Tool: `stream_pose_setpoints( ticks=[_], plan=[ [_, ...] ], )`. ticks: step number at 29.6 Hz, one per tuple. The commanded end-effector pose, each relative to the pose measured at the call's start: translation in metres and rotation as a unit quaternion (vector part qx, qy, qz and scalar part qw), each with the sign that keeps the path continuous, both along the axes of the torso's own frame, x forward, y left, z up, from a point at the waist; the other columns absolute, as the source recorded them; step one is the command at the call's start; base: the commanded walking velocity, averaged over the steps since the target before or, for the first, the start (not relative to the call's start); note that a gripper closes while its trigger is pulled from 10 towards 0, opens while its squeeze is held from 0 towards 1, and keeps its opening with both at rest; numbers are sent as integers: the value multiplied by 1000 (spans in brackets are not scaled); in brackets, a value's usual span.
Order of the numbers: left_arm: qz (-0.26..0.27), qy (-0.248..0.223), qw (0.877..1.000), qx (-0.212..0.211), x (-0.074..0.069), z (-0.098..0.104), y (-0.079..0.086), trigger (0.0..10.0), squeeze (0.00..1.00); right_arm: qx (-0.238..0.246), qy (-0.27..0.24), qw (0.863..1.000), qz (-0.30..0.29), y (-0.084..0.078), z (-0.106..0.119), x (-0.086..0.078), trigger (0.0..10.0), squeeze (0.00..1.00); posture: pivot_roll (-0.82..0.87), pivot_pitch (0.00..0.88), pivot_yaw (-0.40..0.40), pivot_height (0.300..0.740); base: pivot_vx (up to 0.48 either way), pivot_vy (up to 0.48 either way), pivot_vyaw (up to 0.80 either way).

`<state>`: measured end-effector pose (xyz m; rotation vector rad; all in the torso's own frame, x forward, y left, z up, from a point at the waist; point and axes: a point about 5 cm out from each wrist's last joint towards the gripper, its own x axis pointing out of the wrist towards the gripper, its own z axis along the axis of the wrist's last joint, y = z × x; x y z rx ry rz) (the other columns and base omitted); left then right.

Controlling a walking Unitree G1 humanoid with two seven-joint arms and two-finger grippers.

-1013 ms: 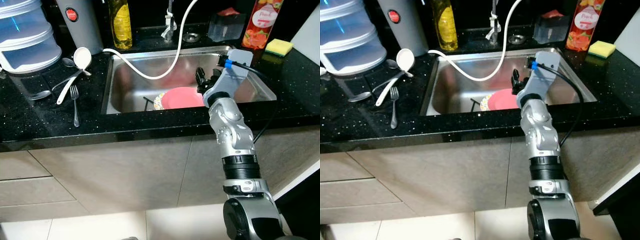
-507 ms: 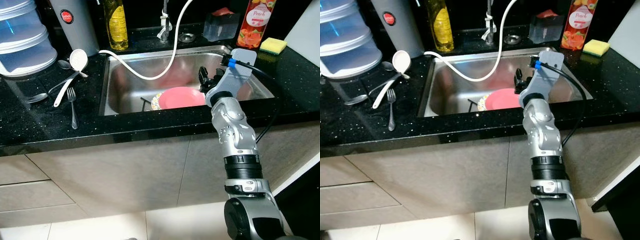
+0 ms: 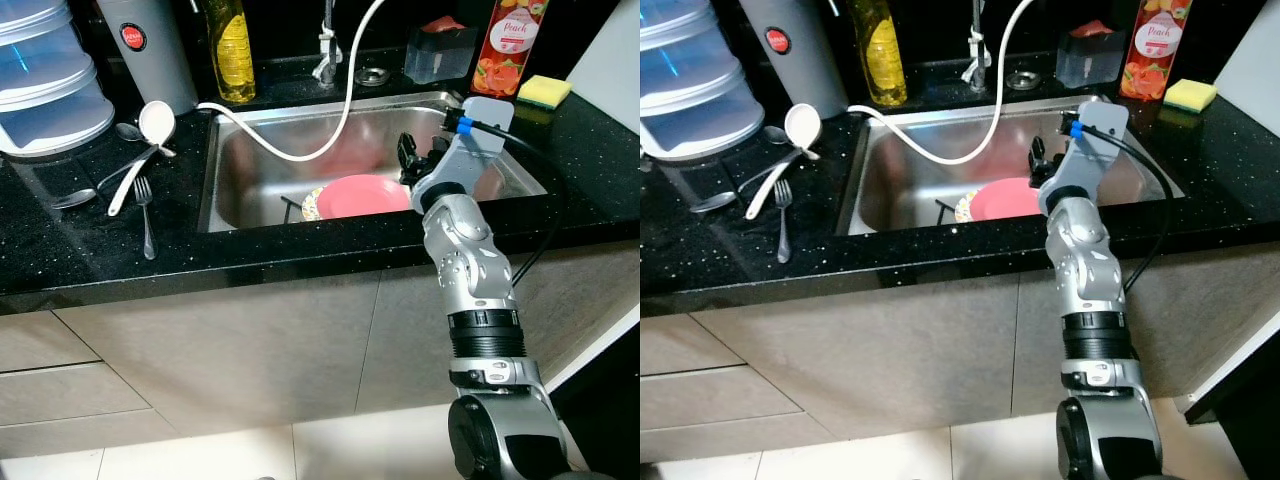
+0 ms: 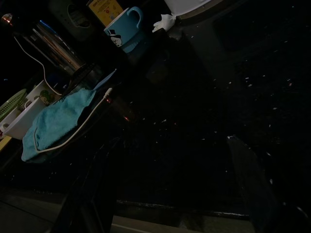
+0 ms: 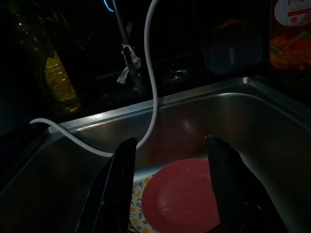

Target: Kitchen organization

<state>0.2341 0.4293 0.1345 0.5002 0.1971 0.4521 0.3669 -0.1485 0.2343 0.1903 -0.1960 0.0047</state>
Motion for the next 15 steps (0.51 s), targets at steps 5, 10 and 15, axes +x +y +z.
stream_pose_setpoints(
  ticks=[5, 10, 15],
  plan=[
    [-27, 91, 995, 17, -11, -22, -1, 10000, 0, 2, -4, 1000, 9, 4, 5, 1, 10000, 0, 32, 0, 66, 740, 0, 0, 0],
    [-17, 36, 999, 21, -15, -19, -3, 10000, 0, 2, -2, 1000, 5, 2, 5, 0, 10000, 0, 35, 0, 52, 740, 0, 0, 0],
    [-22, 27, 999, 28, -21, -23, -6, 10000, 0, -2, 0, 1000, 12, 3, 5, 0, 10000, 0, 46, 0, 43, 740, 0, 0, 0]
  ],
)
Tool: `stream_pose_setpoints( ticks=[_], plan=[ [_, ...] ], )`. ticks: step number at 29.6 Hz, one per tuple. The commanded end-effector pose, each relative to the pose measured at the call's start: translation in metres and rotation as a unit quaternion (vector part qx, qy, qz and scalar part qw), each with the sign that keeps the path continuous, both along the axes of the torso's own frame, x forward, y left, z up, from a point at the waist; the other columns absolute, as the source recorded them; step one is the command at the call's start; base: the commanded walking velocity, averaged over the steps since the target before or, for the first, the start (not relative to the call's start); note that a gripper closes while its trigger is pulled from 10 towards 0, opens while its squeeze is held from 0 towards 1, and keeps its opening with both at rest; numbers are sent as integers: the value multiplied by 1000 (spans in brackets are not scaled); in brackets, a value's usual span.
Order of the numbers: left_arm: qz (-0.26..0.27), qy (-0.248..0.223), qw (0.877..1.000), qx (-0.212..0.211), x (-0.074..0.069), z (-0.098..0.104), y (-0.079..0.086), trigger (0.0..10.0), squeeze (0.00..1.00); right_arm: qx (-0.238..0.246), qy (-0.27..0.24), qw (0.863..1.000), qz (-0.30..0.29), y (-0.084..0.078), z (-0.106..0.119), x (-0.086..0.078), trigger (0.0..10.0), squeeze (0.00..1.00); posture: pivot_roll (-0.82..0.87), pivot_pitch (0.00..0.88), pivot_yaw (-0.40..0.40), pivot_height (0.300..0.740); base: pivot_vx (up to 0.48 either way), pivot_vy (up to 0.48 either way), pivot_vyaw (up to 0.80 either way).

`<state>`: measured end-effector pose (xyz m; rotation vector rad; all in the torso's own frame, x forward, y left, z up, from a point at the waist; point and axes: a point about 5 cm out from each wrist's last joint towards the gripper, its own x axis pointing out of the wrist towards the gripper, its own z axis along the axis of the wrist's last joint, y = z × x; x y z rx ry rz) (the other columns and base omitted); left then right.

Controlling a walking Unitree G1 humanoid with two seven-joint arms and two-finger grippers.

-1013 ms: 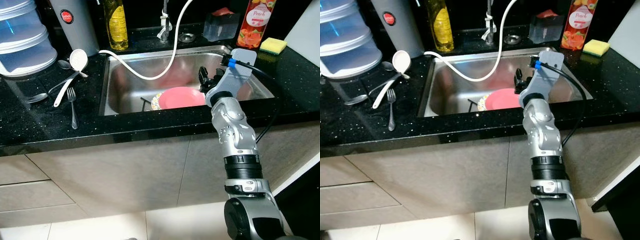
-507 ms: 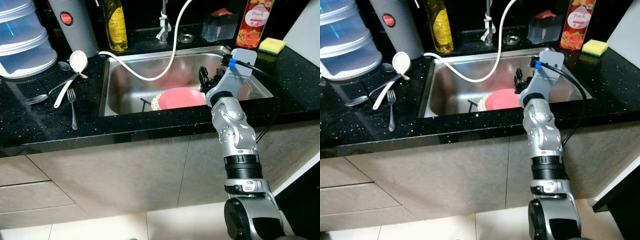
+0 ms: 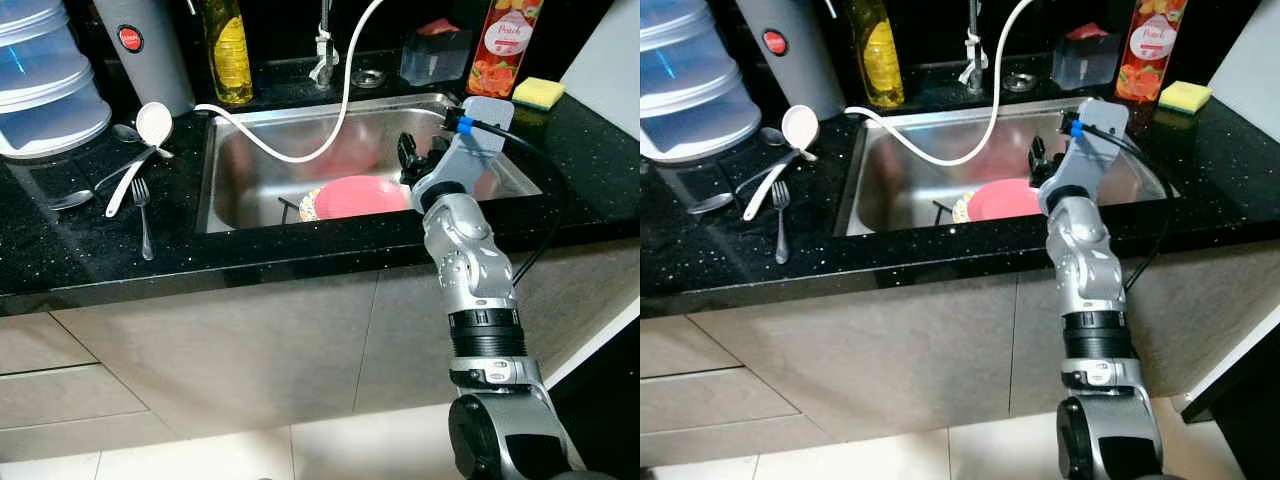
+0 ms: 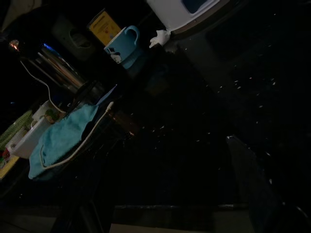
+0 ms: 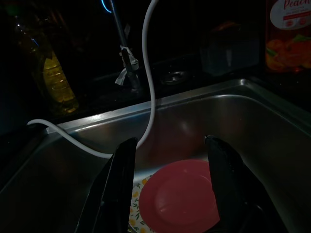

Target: Kitchen organization

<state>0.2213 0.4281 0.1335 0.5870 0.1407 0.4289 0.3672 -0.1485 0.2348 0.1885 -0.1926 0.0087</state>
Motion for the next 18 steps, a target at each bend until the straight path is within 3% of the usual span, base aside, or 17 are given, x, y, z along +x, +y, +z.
stream_pose_setpoints(
  ticks=[1, 10, 18],
  plan=[
    [-1, 41, 999, -15, -9, -23, -5, 10000, 0, -1, -2, 1000, 11, 4, 4, 0, 10000, 0, 46, 0, 43, 740, 0, 0, 0],
    [-53, 73, 996, 26, -7, -28, -17, 10000, 0, 1, 1, 1000, 12, 6, 2, -1, 10000, 0, 53, 0, 51, 740, 0, 0, 0],
    [-48, 95, 994, 3, -7, -33, -15, 10000, 0, 4, 4, 1000, 12, 7, 0, 1, 10000, 0, 62, 0, 52, 740, 0, 0, 0]
  ],
)
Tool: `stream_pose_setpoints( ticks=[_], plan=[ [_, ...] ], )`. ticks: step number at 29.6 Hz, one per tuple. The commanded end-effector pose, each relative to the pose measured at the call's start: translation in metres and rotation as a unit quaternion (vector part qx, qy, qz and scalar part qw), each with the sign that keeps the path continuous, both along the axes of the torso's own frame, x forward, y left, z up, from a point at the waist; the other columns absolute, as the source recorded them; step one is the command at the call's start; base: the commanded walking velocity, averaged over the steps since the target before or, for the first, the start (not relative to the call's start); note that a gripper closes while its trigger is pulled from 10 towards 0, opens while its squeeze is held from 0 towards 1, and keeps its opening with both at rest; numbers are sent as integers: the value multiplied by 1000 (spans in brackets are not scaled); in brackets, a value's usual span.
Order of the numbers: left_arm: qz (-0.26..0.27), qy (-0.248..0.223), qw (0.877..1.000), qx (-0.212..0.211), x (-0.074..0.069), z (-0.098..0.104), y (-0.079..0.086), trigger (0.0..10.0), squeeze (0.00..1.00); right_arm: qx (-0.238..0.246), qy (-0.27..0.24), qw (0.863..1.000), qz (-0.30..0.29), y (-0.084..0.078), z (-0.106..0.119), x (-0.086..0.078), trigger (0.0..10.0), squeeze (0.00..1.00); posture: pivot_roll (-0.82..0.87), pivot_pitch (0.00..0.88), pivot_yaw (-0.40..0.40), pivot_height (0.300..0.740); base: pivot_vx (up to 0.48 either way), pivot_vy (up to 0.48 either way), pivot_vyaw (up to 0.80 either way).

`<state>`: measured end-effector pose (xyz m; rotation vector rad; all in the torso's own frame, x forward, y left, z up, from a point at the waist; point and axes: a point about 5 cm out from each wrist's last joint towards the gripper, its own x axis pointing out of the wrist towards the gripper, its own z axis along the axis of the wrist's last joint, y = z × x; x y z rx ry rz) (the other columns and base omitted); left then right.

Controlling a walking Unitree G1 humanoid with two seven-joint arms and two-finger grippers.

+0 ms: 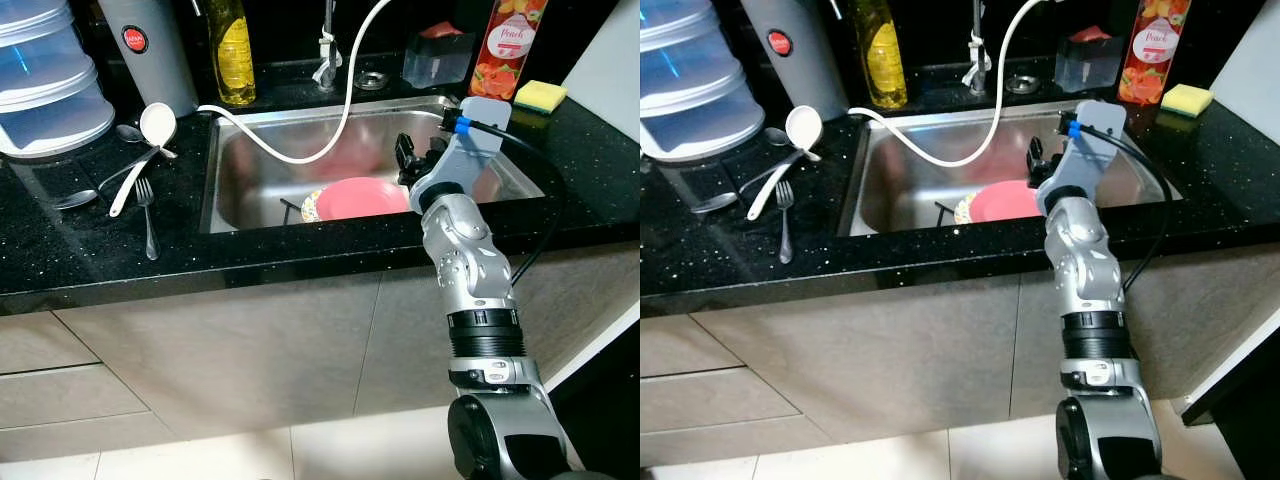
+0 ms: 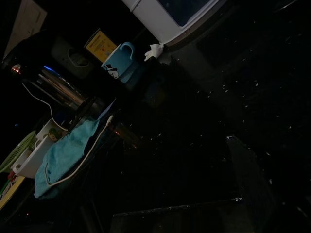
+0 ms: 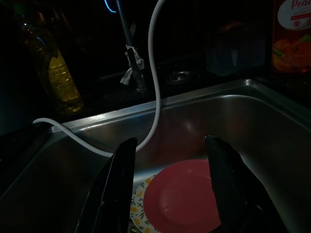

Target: Kitchen organization

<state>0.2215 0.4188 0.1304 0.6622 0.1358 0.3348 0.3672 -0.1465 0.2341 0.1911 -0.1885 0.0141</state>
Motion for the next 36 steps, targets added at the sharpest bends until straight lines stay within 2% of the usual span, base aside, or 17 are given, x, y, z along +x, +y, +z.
stream_pose_setpoints(
  ticks=[1, 9, 11, 14, 23, 36],
  plan=[
    [4, 77, 997, -23, -7, -30, -5, 10000, 0, 4, 2, 1000, 10, 5, 1, 1, 10000, 0, 62, 0, 52, 740, 0, 0, 0],
    [-5, 46, 999, -20, -7, -26, -7, 10000, 0, 1, 2, 1000, 14, 6, 1, 2, 10000, 0, 61, 0, 42, 740, 0, 0, 0],
    [-8, 47, 999, -19, -7, -26, -8, 10000, 0, 1, 2, 1000, 15, 7, 2, 3, 10000, 0, 59, 0, 42, 740, 0, 0, 0],
    [-16, 74, 997, -16, -4, -30, -10, 10000, 0, 1, 0, 1000, 17, 8, 3, 3, 10000, 0, 57, 0, 42, 740, 0, 0, 0],
    [-10, 79, 997, -13, -2, -31, -11, 10000, 0, 1, 1, 1000, 18, 8, 2, 2, 10000, 0, 62, 0, 36, 740, 0, 0, 0],
    [8, 52, 998, -23, -5, -29, -9, 10000, 0, 1, 2, 1000, 24, 10, 2, 3, 10000, 0, 69, 0, 26, 740, 0, 0, 0]
  ],
)
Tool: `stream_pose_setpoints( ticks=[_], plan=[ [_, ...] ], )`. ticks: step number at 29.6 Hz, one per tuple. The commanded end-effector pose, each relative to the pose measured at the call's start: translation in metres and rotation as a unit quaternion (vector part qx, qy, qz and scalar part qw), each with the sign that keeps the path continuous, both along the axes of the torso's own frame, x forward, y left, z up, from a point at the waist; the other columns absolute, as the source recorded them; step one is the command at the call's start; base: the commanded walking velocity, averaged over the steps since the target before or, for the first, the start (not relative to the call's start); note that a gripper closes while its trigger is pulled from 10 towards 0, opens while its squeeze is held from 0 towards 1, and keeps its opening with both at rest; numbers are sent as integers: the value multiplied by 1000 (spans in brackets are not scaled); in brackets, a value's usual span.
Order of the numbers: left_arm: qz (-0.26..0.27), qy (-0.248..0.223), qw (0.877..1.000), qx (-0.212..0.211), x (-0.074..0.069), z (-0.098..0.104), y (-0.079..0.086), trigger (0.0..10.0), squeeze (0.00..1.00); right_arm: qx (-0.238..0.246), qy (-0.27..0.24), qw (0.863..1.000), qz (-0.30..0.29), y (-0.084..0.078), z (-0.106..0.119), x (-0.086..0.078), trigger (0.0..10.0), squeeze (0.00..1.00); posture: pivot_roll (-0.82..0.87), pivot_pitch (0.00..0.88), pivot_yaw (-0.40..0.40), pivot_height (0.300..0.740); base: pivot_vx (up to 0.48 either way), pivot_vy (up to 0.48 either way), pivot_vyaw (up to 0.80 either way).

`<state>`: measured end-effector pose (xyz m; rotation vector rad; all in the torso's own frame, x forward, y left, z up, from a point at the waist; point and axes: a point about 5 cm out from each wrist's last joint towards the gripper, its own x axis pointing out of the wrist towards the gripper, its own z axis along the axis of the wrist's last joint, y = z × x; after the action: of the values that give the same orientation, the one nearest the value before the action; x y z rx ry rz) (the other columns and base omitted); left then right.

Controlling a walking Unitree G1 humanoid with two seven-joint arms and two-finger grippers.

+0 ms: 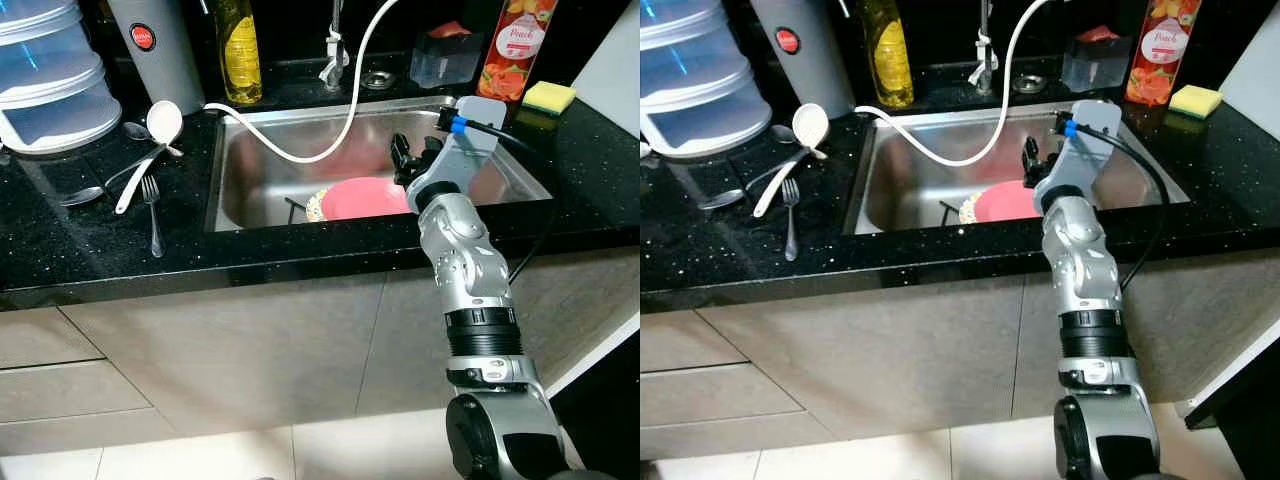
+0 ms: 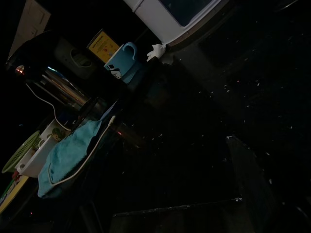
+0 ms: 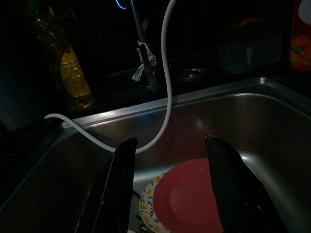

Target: Kitchen organization

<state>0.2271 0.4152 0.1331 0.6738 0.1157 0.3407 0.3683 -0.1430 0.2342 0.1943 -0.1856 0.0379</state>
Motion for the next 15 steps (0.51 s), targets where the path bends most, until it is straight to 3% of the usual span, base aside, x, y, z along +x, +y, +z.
stream_pose_setpoints(
  ticks=[1, 6, 11, 15],
  plan=[
    [9, 61, 998, -30, -10, -31, -5, 10000, 0, 0, 1, 1000, 12, 6, 2, 2, 10000, 0, 69, 0, 26, 740, 0, 0, 0],
    [2, 63, 998, -25, -10, -31, -6, 10000, 0, -1, 2, 1000, 13, 7, 2, 2, 10000, 0, 72, 0, 20, 740, 0, 0, 0],
    [-28, 95, 995, -18, -8, -35, -11, 10000, 0, -2, 3, 1000, 17, 9, 3, 3, 10000, 0, 78, 0, 16, 740, 0, 0, 0],
    [-12, 86, 996, -16, -8, -34, -10, 10000, 0, -1, 2, 1000, 18, 10, 3, 4, 10000, 0, 83, 0, 15, 740, 0, 0, 0]
  ],
)
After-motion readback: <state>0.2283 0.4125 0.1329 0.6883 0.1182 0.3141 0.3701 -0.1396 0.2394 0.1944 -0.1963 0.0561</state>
